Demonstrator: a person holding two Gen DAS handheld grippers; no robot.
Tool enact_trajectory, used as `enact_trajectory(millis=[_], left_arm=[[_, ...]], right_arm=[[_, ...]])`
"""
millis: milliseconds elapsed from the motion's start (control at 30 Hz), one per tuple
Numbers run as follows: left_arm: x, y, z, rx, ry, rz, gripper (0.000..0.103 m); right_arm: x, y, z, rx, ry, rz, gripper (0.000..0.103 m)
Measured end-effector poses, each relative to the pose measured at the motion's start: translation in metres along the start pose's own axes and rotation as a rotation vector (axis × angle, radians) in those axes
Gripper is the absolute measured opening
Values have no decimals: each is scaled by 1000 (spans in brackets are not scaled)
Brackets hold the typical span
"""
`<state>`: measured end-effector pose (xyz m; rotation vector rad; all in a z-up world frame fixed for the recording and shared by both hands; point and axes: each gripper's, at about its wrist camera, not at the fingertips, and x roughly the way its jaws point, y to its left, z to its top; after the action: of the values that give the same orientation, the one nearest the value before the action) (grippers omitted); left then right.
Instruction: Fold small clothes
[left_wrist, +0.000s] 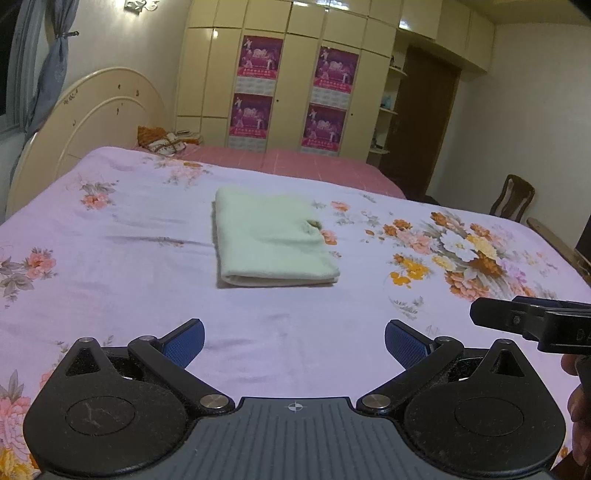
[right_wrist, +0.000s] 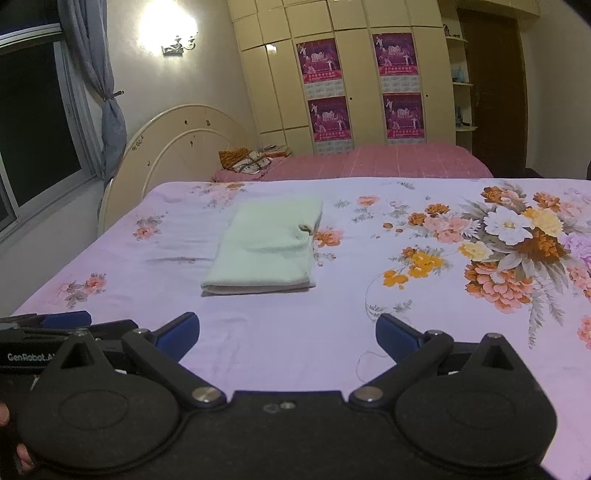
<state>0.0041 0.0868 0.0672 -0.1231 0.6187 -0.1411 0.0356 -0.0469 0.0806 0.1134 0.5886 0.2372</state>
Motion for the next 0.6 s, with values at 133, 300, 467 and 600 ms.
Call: enact_trajectory(millis=[133, 300, 467, 600], left_arm=[[1, 1, 1, 3, 7, -4, 103], [4, -1, 4, 17, 9, -9, 103], [6, -1, 4, 19, 13, -11, 103], [9, 0, 5, 21, 18, -11, 103]], right_arm=[[-2, 3, -2, -3, 1, 3, 102], [-1, 5, 1, -3, -1, 1, 102], [2, 7, 2, 2, 2, -6, 102], [5, 8, 1, 5, 9, -10, 102]])
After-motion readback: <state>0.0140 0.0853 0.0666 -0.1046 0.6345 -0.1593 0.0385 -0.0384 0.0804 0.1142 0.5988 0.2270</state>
